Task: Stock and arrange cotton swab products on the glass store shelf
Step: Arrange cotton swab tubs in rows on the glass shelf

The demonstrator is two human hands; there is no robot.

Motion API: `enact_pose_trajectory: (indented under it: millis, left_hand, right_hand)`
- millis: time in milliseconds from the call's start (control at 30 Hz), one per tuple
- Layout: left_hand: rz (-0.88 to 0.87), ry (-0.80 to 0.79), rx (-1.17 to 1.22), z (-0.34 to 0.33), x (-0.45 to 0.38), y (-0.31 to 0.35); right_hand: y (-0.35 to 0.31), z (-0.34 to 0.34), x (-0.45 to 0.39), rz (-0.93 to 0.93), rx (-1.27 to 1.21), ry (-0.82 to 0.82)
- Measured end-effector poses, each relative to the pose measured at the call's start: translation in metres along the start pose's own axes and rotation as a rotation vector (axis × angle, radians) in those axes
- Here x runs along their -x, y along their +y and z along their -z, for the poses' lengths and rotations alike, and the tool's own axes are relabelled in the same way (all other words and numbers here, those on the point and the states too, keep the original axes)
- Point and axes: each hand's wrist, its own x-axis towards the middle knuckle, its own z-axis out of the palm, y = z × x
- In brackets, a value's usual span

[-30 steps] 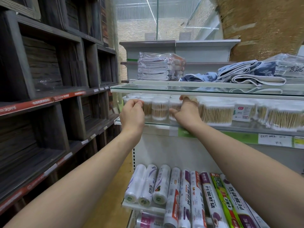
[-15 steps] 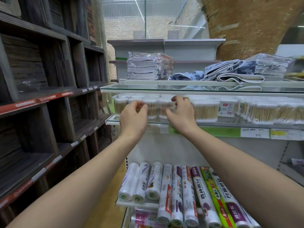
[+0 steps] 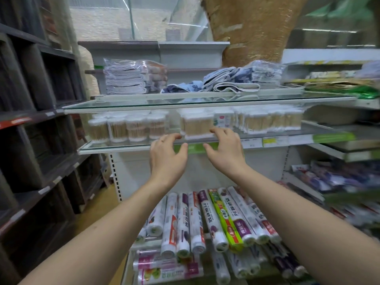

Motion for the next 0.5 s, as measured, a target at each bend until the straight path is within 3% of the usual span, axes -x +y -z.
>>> enact_pose_trajectory:
  millis: [500]
  left_hand:
    - [-0.167,-0.174,0.131,-0.194,0.070,0.238]
  right_hand:
    - [0.247,0.195,0.054,-0.179,0.144,0.043]
